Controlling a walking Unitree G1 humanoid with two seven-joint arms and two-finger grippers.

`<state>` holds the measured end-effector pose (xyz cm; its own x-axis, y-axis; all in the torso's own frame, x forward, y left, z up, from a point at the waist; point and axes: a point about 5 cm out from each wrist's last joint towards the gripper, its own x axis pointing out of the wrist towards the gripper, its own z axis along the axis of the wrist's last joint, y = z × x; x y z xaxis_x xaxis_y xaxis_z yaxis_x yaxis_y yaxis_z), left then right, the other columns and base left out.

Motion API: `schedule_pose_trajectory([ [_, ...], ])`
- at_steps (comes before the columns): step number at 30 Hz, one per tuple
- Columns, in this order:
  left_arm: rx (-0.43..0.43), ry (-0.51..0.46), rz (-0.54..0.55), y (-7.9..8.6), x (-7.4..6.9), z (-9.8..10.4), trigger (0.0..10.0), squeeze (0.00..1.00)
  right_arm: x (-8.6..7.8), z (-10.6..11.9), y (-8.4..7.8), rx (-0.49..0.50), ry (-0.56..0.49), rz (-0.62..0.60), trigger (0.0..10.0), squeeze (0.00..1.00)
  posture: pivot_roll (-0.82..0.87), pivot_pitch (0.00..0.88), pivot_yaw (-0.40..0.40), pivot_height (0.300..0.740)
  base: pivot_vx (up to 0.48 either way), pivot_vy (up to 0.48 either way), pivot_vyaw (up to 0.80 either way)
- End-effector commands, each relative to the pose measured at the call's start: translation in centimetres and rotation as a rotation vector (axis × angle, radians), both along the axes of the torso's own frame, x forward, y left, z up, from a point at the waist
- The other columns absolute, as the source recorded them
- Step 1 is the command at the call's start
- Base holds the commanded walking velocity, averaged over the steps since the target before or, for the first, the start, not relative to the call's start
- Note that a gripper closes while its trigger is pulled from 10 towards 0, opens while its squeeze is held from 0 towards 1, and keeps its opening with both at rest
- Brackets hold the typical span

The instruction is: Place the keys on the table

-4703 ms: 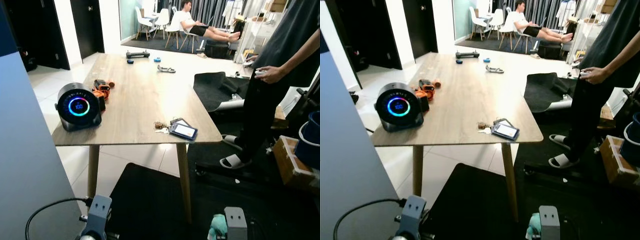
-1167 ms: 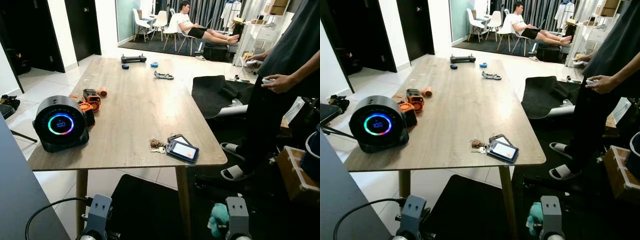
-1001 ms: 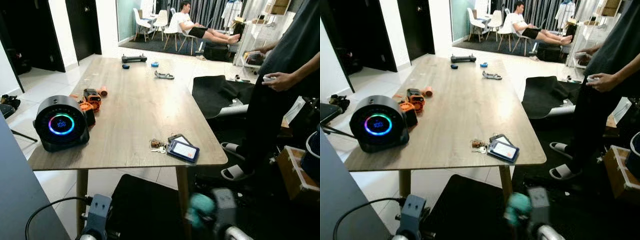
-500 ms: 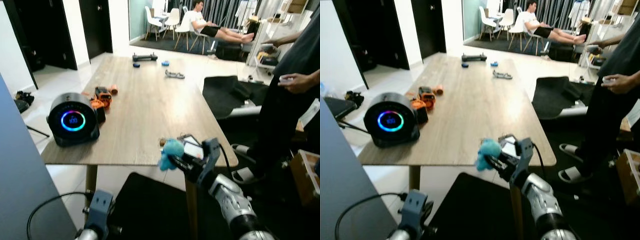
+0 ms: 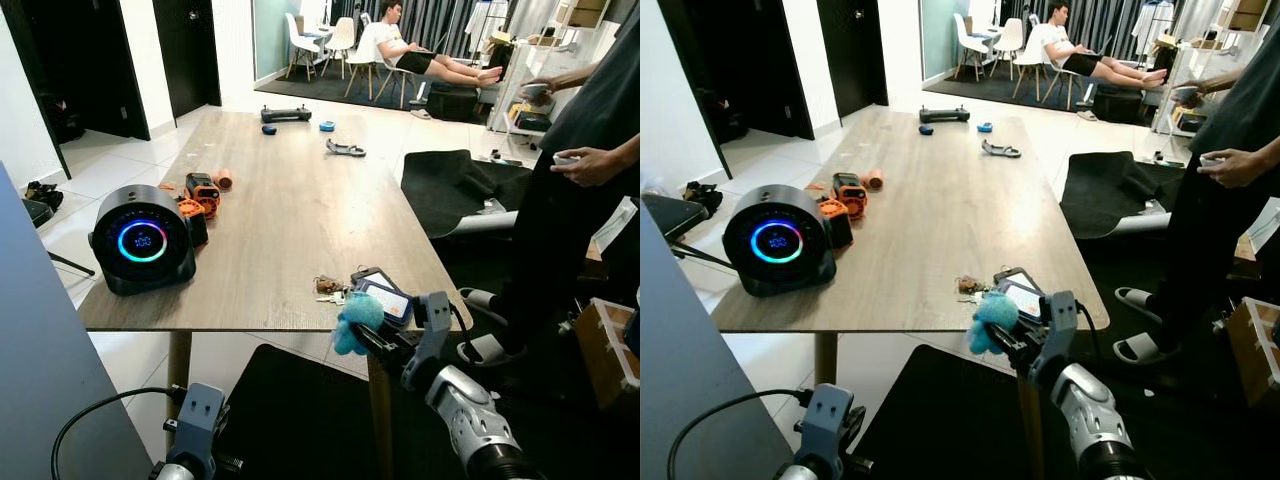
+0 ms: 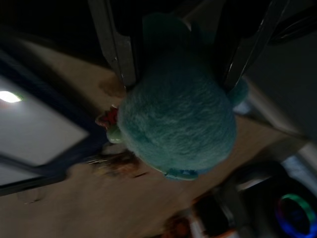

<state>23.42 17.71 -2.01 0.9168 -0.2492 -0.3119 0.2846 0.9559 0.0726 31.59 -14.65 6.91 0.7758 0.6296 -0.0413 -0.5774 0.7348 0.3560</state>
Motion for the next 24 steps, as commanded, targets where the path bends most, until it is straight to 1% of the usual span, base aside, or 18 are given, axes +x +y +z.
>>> schedule_pose_trajectory([
  [1, 0.009, -0.003, 0.004, 0.5, -0.1, 0.0, 10.0, 0.00, -0.6, -0.2, 0.3, 0.015, 0.013, 0.053, 10.0, 0.00, 0.09, 0.002, -0.040, 0.740, 0.000, 0.000, 0.00],
  [2, 0.008, -0.004, 0.005, 0.5, -0.1, 0.0, 10.0, 0.00, -1.2, -0.3, 0.6, 0.014, 0.011, 0.130, 10.0, 0.00, 0.10, 0.003, -0.042, 0.740, 0.000, 0.000, 0.00],
  [3, 0.007, -0.007, 0.007, 0.5, -0.1, 0.1, 10.0, 0.00, -1.5, 0.4, 0.8, 0.079, -0.002, 0.172, 10.0, 0.00, 0.10, 0.004, -0.044, 0.740, 0.000, 0.000, 0.00],
  [4, 0.007, -0.007, 0.007, 0.5, -0.1, 0.1, 10.0, 0.00, -1.5, 0.4, 0.8, 0.079, -0.002, 0.172, 10.0, 0.00, 0.10, 0.004, -0.044, 0.740, 0.000, 0.000, 0.00],
  [5, 0.005, -0.010, 0.009, 0.5, -0.1, 0.1, 10.0, 0.00, -1.7, 1.3, 0.9, 0.141, -0.023, 0.194, 10.0, 0.00, 0.10, 0.005, -0.043, 0.740, 0.000, 0.000, 0.00],
  [7, 0.002, -0.021, 0.012, 0.6, -0.1, 0.2, 10.0, 0.00, -1.1, 3.4, 0.5, 0.241, -0.089, 0.150, 10.0, 0.00, 0.09, 0.008, -0.039, 0.740, 0.000, 0.000, 0.00],
  [8, 0.002, -0.021, 0.012, 0.6, -0.1, 0.2, 10.0, 0.00, -1.1, 3.4, 0.5, 0.241, -0.089, 0.150, 10.0, 0.00, 0.09, 0.008, -0.039, 0.740, 0.000, 0.000, 0.00],
  [10, -0.015, -0.064, 0.015, 0.4, 0.3, 0.9, 10.0, 0.00, 0.7, 5.7, -0.8, 0.270, -0.189, -0.019, 10.0, 0.00, 0.09, 0.010, -0.036, 0.740, 0.000, 0.000, 0.00],
  [11, -0.027, -0.086, 0.015, 0.3, 0.5, 1.2, 10.0, 0.00, 1.8, 6.5, -1.8, 0.228, -0.226, -0.147, 10.0, 0.00, 0.09, 0.010, -0.036, 0.740, 0.000, 0.000, 0.00],
  [12, -0.027, -0.086, 0.015, 0.3, 0.5, 1.2, 10.0, 0.00, 1.8, 6.5, -1.8, 0.228, -0.226, -0.147, 10.0, 0.00, 0.09, 0.010, -0.036, 0.740, 0.000, 0.000, 0.00],
  [13, -0.040, -0.110, 0.013, 0.1, 0.9, 1.6, 10.0, 0.00, 3.1, 7.3, -3.1, 0.141, -0.260, -0.319, 10.0, 0.00, 0.09, 0.012, -0.036, 0.740, 0.000, 0.000, 0.00],
  [14, -0.040, -0.110, 0.013, 0.1, 0.9, 1.6, 10.0, 0.00, 3.1, 7.3, -3.1, 0.141, -0.260, -0.319, 10.0, 0.00, 0.09, 0.012, -0.036, 0.740, 0.000, 0.000, 0.00],
  [15, -0.043, -0.116, 0.011, 0.1, 1.0, 1.8, 10.0, 0.00, 3.5, 7.5, -3.5, 0.108, -0.266, -0.367, 10.0, 0.00, 0.09, 0.012, -0.036, 0.740, 0.000, 0.000, 0.00],
  [16, -0.044, -0.126, 0.010, 0.0, 1.1, 1.9, 10.0, 0.00, 3.9, 7.5, -4.1, 0.046, -0.264, -0.429, 10.0, 0.00, 0.09, 0.015, -0.036, 0.740, 0.000, 0.000, 0.00],
  [17, -0.044, -0.126, 0.010, 0.0, 1.1, 1.9, 10.0, 0.00, 3.9, 7.5, -4.1, 0.046, -0.264, -0.429, 10.0, 0.00, 0.09, 0.015, -0.036, 0.740, 0.000, 0.000, 0.00],
  [18, -0.057, -0.153, 0.013, -0.2, 1.4, 2.4, 10.0, 0.00, 4.5, 7.3, -4.7, -0.047, -0.253, -0.503, 10.0, 0.00, 0.09, 0.018, -0.035, 0.740, 0.000, 0.000, 0.00],
  [20, -0.078, -0.180, 0.017, -0.3, 1.7, 2.8, 10.0, 0.00, 4.8, 7.2, -4.9, -0.097, -0.237, -0.515, 10.0, 0.00, 0.09, 0.024, -0.034, 0.740, 0.000, 0.000, 0.00],
  [24, -0.113, -0.228, 0.008, -0.7, 2.1, 3.7, 10.0, 0.00, 5.4, 7.1, -4.7, -0.134, -0.205, -0.517, 10.0, 0.00, 0.10, 0.032, -0.041, 0.740, 0.000, 0.000, 0.00],
])
